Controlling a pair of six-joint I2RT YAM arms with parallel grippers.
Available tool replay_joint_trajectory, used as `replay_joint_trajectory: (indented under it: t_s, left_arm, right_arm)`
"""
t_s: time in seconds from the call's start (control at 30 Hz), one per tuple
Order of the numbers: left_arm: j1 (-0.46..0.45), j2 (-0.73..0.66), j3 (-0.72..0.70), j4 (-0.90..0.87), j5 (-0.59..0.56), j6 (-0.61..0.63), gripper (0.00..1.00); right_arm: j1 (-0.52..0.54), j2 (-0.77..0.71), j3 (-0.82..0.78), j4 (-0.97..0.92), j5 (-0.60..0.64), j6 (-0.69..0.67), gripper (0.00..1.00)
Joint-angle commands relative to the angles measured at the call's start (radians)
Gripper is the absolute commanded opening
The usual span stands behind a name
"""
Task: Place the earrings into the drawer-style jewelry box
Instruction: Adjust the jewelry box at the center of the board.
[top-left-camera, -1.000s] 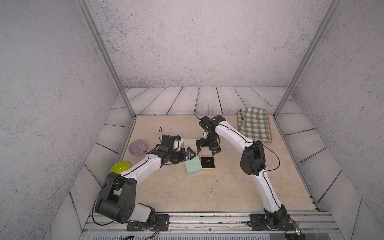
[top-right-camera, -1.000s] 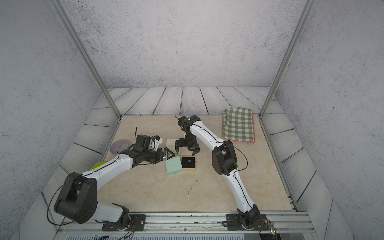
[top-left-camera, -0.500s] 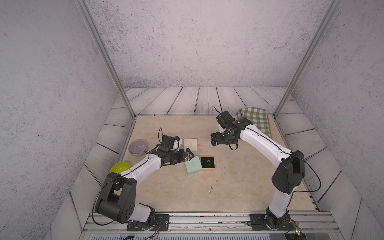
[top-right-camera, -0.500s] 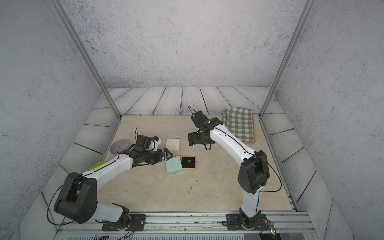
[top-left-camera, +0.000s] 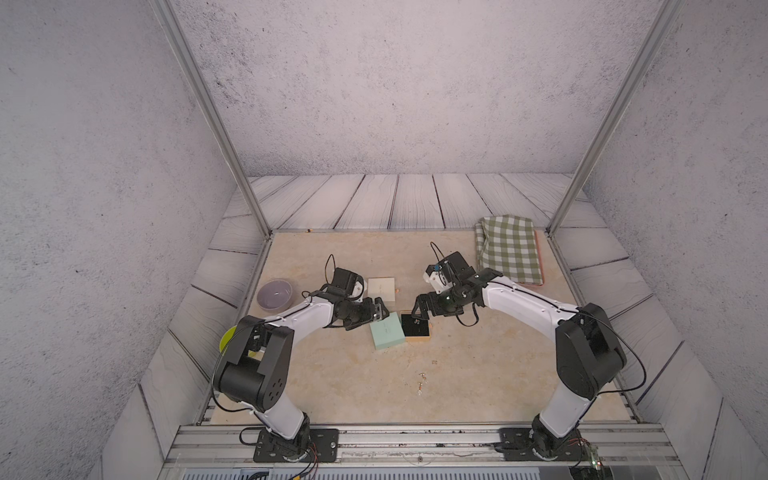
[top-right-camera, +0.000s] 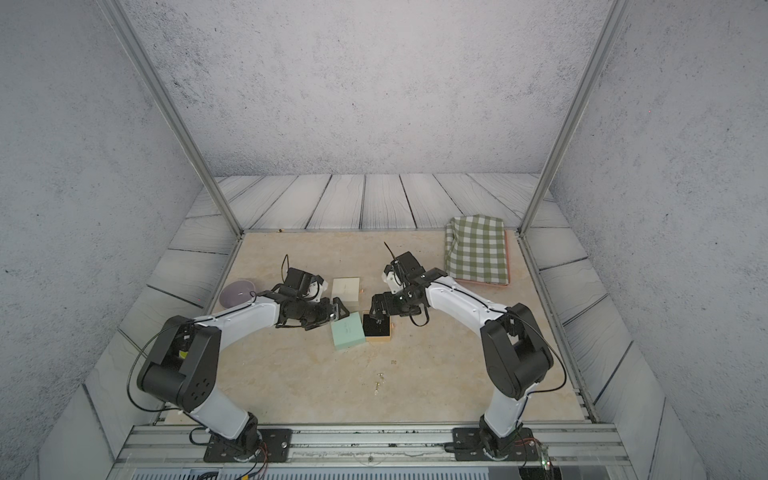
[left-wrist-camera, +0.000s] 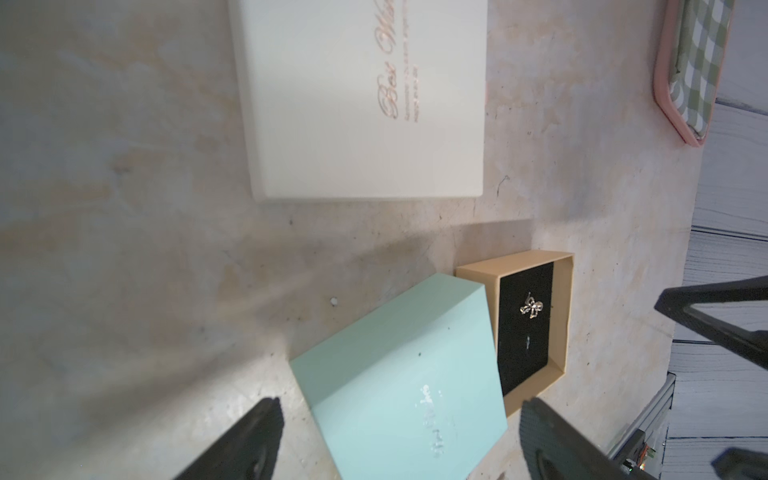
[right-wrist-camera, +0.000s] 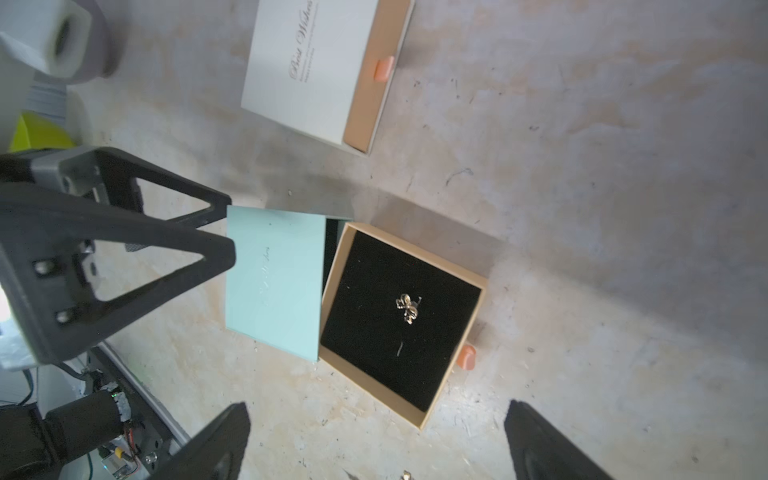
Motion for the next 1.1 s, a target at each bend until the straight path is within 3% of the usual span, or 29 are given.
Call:
replay_joint_trajectory:
  t_s: [0.0,1.07]
  left_arm:
    - [0.002,0.022,0.044,-0.006,0.012,0.003,0.93]
    - [0.0,0.119,0.109,0.032,0.053,-0.012,0.93]
  right_arm:
    - [-0.02,0.026,-0.011,0.039,-0.049,-0.02,0.99]
    - [-0.045,0.203,0.05,0.078,-0.172,-0.036,0.91]
